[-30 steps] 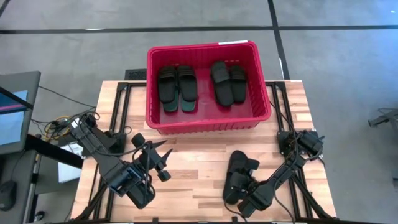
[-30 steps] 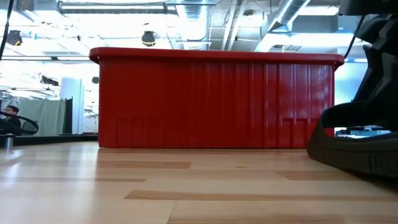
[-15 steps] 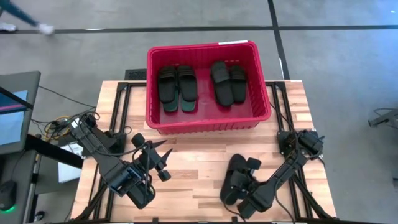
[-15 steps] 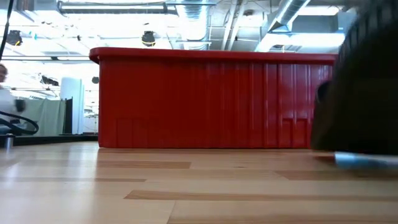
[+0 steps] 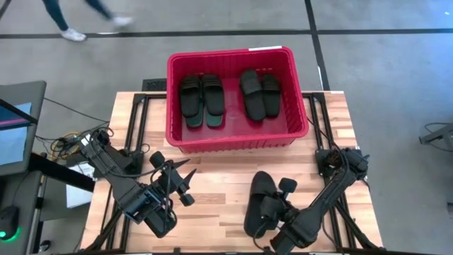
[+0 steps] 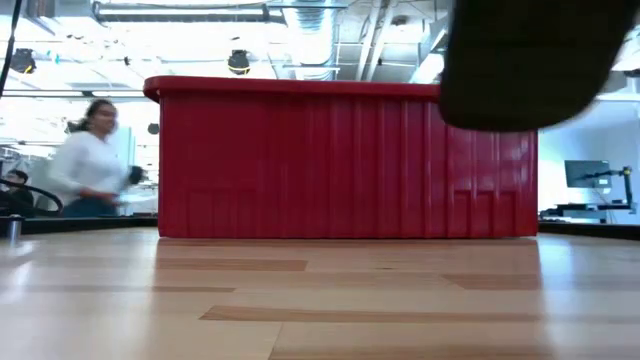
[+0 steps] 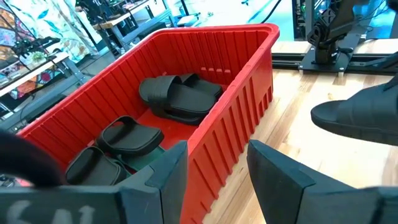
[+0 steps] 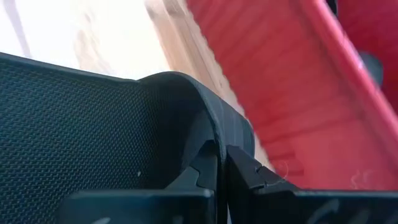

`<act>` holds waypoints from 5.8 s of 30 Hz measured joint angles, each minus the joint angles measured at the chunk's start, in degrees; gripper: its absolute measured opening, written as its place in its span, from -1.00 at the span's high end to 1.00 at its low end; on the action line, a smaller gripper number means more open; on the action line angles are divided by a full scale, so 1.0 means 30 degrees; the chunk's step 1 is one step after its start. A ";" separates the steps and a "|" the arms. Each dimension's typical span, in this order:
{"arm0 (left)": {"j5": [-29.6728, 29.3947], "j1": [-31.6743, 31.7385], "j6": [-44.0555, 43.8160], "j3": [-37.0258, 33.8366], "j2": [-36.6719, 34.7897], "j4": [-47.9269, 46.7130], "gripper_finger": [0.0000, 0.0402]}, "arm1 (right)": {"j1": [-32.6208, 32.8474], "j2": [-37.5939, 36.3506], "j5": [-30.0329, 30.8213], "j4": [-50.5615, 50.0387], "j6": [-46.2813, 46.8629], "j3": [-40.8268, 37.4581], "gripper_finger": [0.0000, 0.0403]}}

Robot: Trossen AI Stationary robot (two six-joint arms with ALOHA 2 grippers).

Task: Pick and place slides into bin
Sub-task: Put the black slide into the red bin

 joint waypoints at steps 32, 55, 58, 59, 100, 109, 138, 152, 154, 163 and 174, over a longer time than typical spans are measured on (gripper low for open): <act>-0.1098 0.0171 0.1129 0.0015 -0.0010 0.1890 0.22 | -0.4739 -0.8002 0.2389 0.0026 -1.2297 0.1334 1.00; -0.2388 0.6330 0.6087 0.1494 -0.0415 0.5049 0.22 | -1.3839 -2.1111 -0.0084 0.9989 -2.4581 -1.1775 1.00; -0.1603 0.7101 0.8141 0.1494 -0.0415 0.6813 0.22 | -1.6652 -2.1774 -0.2558 1.2588 -2.7387 -1.2397 1.00; -0.1347 0.7304 0.8884 0.1494 -0.0415 0.7453 0.22 | -1.7606 -2.1851 -0.3408 1.3180 -2.8155 -1.2484 1.00; 0.5506 1.0917 1.7138 0.1486 -0.0415 1.3850 0.22 | -3.0822 -1.2799 -1.5526 2.0778 -4.1994 -1.2735 1.00; 0.6343 1.1520 1.8624 0.1479 -0.0415 1.5271 0.22 | -3.1652 -1.1474 -1.5127 2.1078 -4.3211 -1.2735 1.00; 0.8728 1.2313 1.9380 0.1479 -0.0415 1.6337 0.22 | -3.3161 -0.9789 -1.4822 2.3963 -4.5681 -1.2706 1.00; 0.8714 1.2313 1.9247 0.1479 -0.0408 1.6917 0.22 | -3.3372 -0.8485 -1.5187 2.4329 -4.5846 -1.2691 0.99; 0.8714 1.2313 1.9177 0.1479 -0.0408 1.6917 0.22 | -3.3365 -0.8299 -1.5126 2.4358 -4.6002 -1.2691 0.97; 0.8706 1.2305 1.9118 0.1479 -0.0408 1.6849 0.22 | -3.3372 -0.7967 -1.4499 2.4754 -4.5858 -1.2702 0.83; 0.8719 1.2300 1.9147 0.1479 -0.0408 1.6732 0.22 | -3.3431 -0.7967 -1.4463 2.4475 -4.4407 -1.2727 0.51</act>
